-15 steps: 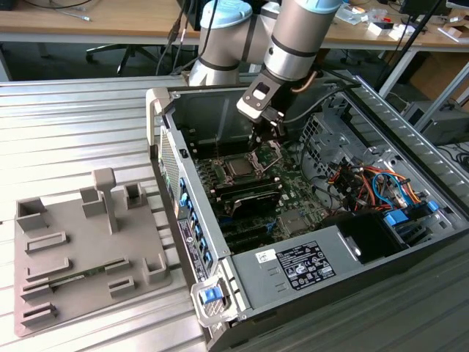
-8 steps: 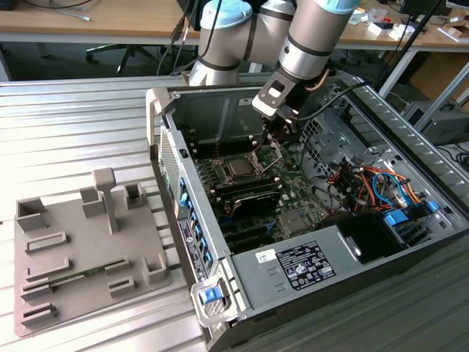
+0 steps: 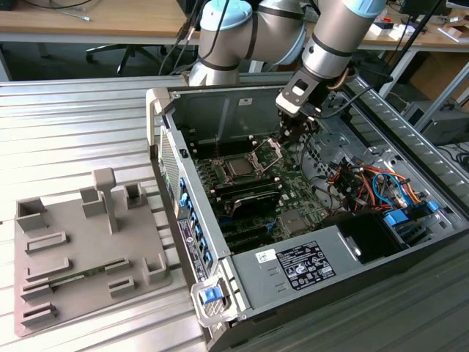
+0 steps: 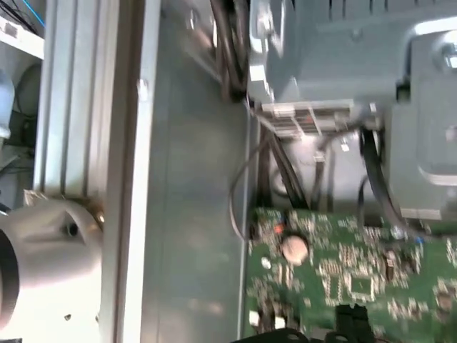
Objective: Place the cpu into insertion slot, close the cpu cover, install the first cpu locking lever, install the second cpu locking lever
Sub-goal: 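Close the cpu cover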
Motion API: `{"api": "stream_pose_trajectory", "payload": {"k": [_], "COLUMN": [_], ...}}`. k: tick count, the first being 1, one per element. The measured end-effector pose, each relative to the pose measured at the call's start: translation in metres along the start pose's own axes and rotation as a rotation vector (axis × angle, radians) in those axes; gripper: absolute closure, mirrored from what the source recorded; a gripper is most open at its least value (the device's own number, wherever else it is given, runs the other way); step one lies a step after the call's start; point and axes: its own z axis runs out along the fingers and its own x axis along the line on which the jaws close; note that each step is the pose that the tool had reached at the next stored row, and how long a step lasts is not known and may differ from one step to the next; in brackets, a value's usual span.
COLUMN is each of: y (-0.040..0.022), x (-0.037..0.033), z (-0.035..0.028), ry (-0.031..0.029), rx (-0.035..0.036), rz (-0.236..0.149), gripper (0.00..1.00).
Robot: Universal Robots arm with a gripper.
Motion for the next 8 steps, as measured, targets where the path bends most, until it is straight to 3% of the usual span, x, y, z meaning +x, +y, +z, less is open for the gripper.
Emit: {"api": "stream_pose_trajectory", "payload": {"k": [3,4,6,8], "y": [0.0052,0.0044,-0.0013,-0.0115], "x": [-0.0006,-0.0033,-0.0032,-0.0031], "z": [0.0034,0.0125,0.0131,0.0134], "ry": [0.0003,0.0006,0.0005,0.0004], "rx": [0.0103,0.0168,0.0168,0.0165], "rz": [0.0,0.001,0.001,0.001], "gripper": [0.89,0.89,0.89,0.89]}}
